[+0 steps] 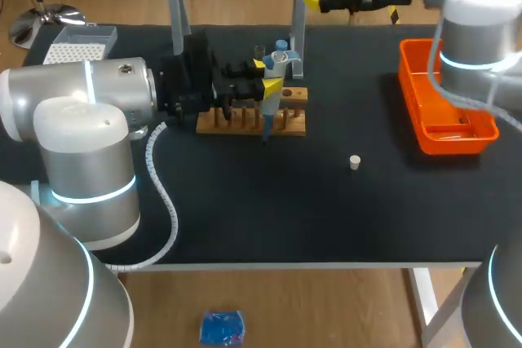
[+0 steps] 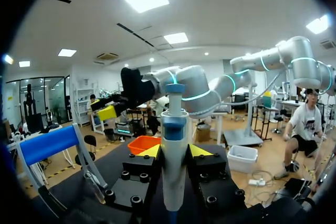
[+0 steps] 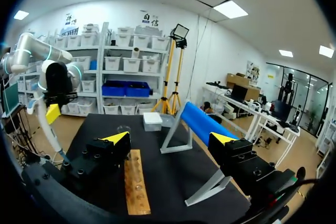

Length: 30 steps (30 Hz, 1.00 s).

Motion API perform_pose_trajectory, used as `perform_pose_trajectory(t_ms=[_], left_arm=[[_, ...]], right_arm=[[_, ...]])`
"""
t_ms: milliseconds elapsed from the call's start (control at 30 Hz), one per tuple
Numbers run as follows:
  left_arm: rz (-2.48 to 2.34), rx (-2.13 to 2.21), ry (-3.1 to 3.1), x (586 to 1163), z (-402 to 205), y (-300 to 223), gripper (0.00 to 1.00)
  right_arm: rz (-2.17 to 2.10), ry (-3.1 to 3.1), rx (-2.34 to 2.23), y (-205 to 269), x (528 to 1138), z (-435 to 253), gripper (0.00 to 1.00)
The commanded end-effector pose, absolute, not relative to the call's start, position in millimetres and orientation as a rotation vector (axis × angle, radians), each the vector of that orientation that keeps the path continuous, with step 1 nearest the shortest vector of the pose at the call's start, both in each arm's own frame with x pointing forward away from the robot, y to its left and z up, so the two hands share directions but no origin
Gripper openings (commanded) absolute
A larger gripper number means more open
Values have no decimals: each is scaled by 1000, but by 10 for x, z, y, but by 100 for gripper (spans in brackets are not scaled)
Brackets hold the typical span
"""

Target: Invert the test tube, pick up the pipette, mount the tip to pipette, aspirate from beaker and dispense into the tube, eject the tip, return the pipette, and cap with the stopper.

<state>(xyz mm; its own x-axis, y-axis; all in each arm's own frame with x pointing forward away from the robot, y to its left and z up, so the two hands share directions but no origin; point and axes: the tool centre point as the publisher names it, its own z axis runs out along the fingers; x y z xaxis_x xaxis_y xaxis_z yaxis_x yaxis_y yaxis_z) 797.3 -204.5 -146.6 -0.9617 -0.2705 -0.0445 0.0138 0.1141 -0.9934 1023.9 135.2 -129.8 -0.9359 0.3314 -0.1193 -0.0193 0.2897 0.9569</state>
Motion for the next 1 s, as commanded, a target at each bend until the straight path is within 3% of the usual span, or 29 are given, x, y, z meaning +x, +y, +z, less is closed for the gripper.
perform_pose_trajectory(t_ms=[33, 733, 1000], left_arm=[[-1943, -256, 2170, 7969, -1473, -2045, 0], [-1943, -256, 2170, 7969, -1473, -2045, 0], [-1943, -256, 2170, 7969, -1473, -2045, 0]], right_arm=[[1672, 2296, 299, 1618, 10562, -1408, 100], [1620, 2321, 320, 1951, 11073, -1665, 100], [1631, 2325, 323, 1946, 10952, -1637, 100]])
